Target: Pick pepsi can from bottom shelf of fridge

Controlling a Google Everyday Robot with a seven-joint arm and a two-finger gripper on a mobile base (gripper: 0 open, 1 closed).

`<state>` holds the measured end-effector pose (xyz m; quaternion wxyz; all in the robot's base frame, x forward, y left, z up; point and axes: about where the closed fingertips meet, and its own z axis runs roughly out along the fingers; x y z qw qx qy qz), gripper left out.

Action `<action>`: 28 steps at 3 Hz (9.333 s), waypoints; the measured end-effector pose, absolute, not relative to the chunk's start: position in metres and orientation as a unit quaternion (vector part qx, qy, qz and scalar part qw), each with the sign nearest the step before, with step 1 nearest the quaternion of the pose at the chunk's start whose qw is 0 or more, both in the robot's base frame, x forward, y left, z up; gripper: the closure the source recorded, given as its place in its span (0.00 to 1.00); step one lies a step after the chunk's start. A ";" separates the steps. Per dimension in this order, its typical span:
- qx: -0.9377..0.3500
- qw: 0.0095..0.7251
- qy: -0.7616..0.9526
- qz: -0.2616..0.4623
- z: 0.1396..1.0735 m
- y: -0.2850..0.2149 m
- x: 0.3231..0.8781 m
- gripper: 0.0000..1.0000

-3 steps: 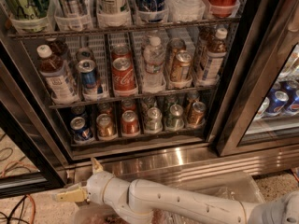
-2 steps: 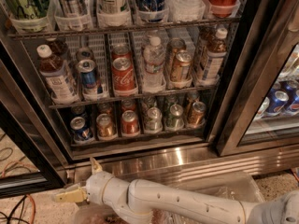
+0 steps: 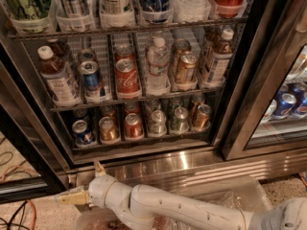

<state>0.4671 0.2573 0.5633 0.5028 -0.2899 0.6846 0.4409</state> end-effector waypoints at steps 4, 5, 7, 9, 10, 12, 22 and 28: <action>-0.250 0.595 0.717 0.262 0.578 0.220 0.485 0.00; -0.237 0.602 0.716 0.260 0.580 0.222 0.487 0.00; -0.199 0.639 0.712 0.214 0.583 0.234 0.509 0.00; -0.206 0.643 0.725 0.131 0.571 0.249 0.524 0.00; -0.205 0.643 0.727 0.128 0.570 0.248 0.524 0.00; -0.166 0.644 0.734 0.138 0.574 0.236 0.527 0.00; -0.148 0.683 0.703 0.131 0.590 0.236 0.583 0.31; -0.184 0.687 0.689 0.138 0.597 0.263 0.625 0.44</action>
Offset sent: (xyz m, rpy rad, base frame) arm 0.0122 -0.0658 0.0237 -0.2693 -0.1873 -0.4156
